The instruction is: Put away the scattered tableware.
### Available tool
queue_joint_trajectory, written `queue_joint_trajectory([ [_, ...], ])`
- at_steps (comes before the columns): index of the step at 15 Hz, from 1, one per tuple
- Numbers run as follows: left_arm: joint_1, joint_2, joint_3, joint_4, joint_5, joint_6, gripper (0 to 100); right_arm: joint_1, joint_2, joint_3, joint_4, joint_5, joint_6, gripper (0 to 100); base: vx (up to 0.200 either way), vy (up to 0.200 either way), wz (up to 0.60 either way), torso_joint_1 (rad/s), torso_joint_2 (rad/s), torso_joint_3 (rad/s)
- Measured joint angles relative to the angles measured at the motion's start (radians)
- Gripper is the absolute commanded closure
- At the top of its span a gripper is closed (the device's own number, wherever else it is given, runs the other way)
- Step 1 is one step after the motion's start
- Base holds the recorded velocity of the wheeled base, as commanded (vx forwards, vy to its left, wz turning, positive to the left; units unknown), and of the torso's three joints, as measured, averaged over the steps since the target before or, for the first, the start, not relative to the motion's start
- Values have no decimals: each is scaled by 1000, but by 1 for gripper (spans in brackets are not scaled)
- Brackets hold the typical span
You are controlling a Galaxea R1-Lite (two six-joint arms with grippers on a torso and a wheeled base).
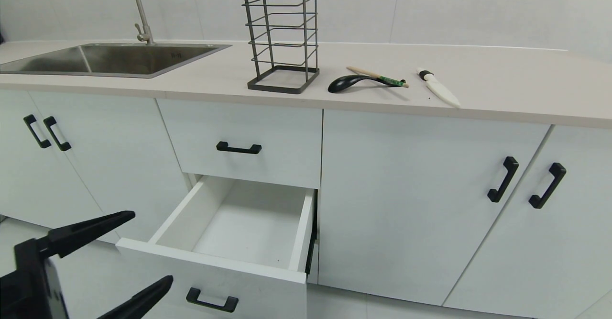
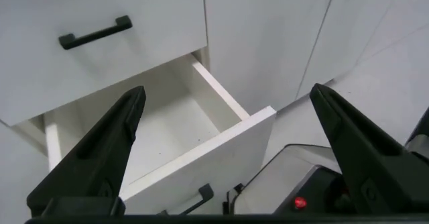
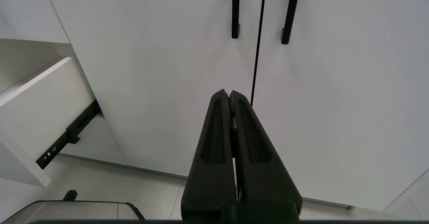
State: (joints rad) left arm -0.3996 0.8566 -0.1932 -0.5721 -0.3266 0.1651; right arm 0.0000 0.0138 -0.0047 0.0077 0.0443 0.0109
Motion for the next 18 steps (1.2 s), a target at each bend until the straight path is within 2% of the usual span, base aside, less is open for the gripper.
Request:
queue_joint_trajectory([
  [2,32,-129,39,10,1,86,0,0,0,0,0,0,0,100,0,0,0,0,0,0],
  [4,98,-277,59,33,9,147,0,-1,0,0,0,0,0,100,0,0,0,0,0,0],
  [8,320,-567,79,156,29,189,0,0,0,0,0,0,1,100,0,0,0,0,0,0],
  [10,391,-674,106,200,37,200,0,-1,0,0,0,0,0,100,0,0,0,0,0,0],
  [11,409,-704,131,203,46,213,0,-1,0,0,0,0,1,100,0,0,0,0,0,0],
  [13,433,-756,177,236,145,313,0,-1,0,0,0,0,1,100,0,0,0,0,0,0],
  [14,436,-766,183,251,159,335,0,-1,0,0,0,0,1,100,0,0,0,0,0,0],
  [15,439,-777,188,269,181,345,0,-1,0,0,0,0,0,100,0,0,0,0,0,0],
  [16,439,-783,189,303,193,336,0,-1,0,0,0,0,0,100,0,0,0,0,0,0],
  [17,439,-787,190,392,201,312,0,-1,0,0,0,0,1,100,0,0,0,0,0,0],
  [18,438,-791,190,484,207,255,0,-1,0,0,0,0,1,100,0,0,0,0,0,0],
])
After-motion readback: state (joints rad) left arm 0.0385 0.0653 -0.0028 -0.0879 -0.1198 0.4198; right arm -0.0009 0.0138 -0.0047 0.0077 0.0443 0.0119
